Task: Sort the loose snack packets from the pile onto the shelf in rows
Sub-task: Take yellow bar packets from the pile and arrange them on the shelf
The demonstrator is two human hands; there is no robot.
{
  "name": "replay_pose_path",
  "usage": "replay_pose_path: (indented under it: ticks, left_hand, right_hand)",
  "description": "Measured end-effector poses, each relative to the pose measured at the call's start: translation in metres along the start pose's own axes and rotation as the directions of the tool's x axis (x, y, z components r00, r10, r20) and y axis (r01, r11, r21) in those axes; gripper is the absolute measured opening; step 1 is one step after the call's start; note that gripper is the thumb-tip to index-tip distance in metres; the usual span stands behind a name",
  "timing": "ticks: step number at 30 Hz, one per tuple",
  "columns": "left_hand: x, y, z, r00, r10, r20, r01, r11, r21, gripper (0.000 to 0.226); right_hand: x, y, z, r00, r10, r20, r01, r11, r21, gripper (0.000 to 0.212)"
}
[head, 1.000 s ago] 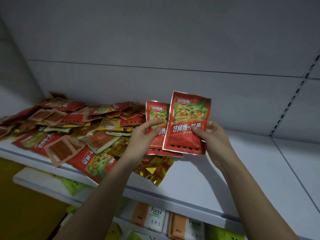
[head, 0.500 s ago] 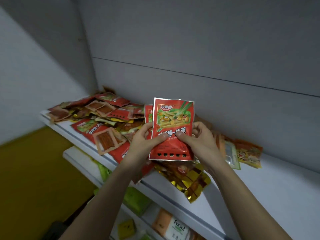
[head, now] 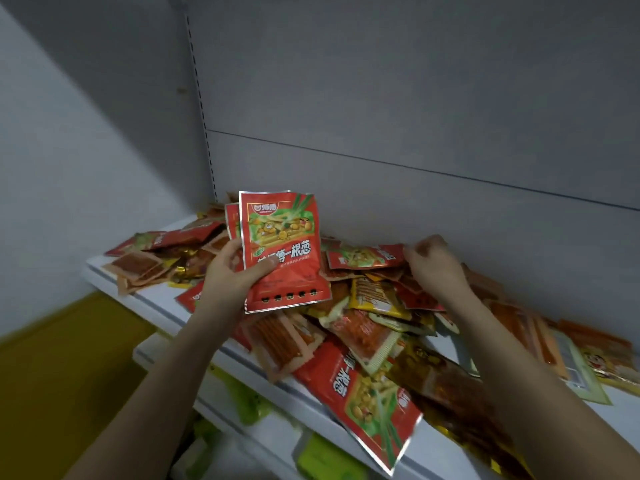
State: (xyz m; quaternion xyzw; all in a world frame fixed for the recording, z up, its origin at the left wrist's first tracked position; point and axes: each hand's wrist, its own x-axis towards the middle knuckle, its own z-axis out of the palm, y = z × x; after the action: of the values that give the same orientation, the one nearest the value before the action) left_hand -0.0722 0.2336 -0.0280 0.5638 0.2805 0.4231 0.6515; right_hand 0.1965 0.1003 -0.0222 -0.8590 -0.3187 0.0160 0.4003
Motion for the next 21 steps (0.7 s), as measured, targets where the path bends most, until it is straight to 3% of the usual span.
replay_pose_path:
  ticks: [3, 5, 8, 12, 16, 19, 21]
  left_hand:
    - [0.022, -0.003, -0.013, 0.998, -0.017, 0.06, 0.017, 1.0, -0.009, 0.036]
    - [0.035, -0.004, -0.018, 0.995, -0.033, 0.096, 0.035, 0.999, -0.021, 0.034]
    - [0.051, -0.006, -0.023, 0.985, -0.055, 0.163, 0.062, 0.997, -0.039, 0.04]
    - [0.068, -0.014, -0.024, 0.973, -0.057, 0.222, 0.069, 0.996, -0.049, 0.036]
    - [0.078, -0.019, -0.02, 0.968, -0.061, 0.242, 0.078, 0.995, -0.059, 0.04]
    - [0.082, -0.021, -0.012, 0.965, -0.059, 0.256, 0.08, 0.994, -0.071, 0.036]
    - [0.081, -0.021, -0.002, 0.965, -0.038, 0.26, 0.059, 0.995, -0.075, 0.032]
  right_hand:
    - [0.014, -0.008, 0.015, 0.991, 0.111, -0.075, -0.119, 0.986, -0.119, 0.056]
    - [0.018, -0.012, 0.02, 0.985, 0.166, -0.051, -0.173, 0.968, -0.182, 0.069]
    - [0.016, -0.018, 0.024, 0.978, 0.209, -0.02, -0.209, 0.954, -0.217, 0.066]
    - [0.009, -0.03, 0.02, 0.978, 0.188, -0.086, -0.18, 0.979, 0.091, 0.045]
    - [0.006, -0.031, 0.0, 0.97, 0.179, -0.162, -0.116, 0.934, 0.338, 0.03]
    - [-0.002, -0.031, -0.018, 0.94, 0.261, -0.22, -0.096, 0.819, 0.565, 0.017]
    - [-0.01, -0.033, -0.028, 0.917, 0.333, -0.222, -0.056, 0.656, 0.753, 0.011]
